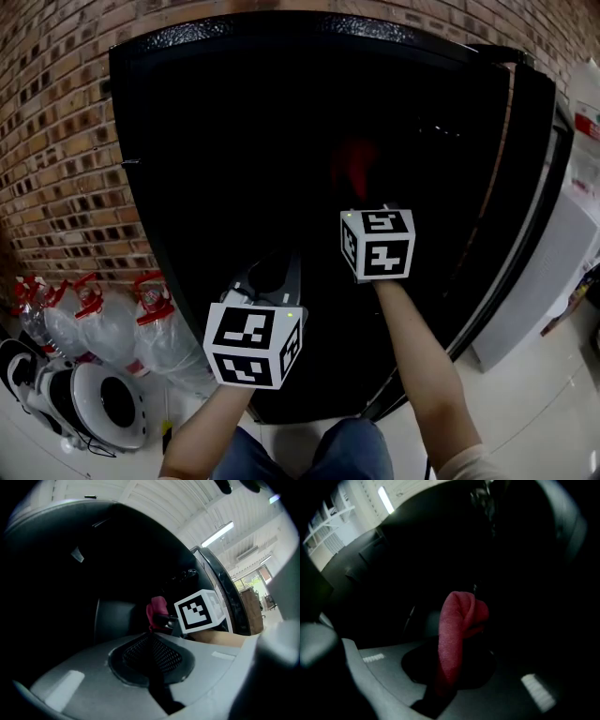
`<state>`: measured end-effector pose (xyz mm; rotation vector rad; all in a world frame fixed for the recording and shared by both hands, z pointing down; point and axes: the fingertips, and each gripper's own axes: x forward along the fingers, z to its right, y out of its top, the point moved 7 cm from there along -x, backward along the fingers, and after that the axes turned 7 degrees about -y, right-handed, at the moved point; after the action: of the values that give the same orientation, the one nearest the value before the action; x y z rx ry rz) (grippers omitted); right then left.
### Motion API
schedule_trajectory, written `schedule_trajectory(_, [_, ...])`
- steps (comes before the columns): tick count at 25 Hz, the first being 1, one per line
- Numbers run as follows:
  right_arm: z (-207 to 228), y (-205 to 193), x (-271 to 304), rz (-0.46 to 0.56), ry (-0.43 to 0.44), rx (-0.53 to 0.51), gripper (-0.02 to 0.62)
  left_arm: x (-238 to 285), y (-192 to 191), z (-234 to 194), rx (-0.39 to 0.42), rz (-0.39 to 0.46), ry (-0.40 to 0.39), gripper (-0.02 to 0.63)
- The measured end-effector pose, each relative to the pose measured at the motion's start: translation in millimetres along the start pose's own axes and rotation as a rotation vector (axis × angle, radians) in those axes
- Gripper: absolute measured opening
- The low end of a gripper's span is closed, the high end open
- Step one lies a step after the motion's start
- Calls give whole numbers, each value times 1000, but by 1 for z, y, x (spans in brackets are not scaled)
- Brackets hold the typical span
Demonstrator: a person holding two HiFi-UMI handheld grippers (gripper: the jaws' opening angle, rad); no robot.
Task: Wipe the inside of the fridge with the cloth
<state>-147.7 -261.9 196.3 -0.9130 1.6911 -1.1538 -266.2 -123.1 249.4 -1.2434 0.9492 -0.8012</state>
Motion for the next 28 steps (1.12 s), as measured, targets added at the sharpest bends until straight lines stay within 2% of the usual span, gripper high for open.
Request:
schedule_trajectory(2, [-2,7,-23,28,1,4,60,-1,3,1,-2,10,7,12])
schedule_trajectory(7, [3,24,-81,89,12,106,60,-4,7,9,5,18,-7,14])
schedule_trajectory(13, [5,34,-131,132,4,100,60,-12,8,16,33,14,7,14])
schedule_trajectory(21, [-2,35,-143,176,37,107,60,-21,4,11,2,-10,36,14])
schedule_trajectory(23, [-18,35,-149,195,105,114,60,-30,5,10,-26,-17,48,14])
schedule_trajectory(26, [-60,33,-156,216,306,138,60,-49,9,8,-72,-12,71,14])
schedule_trajectory(28, [-86,29,-154,223,413,143,60,-63,11,8,-75,-7,90,14])
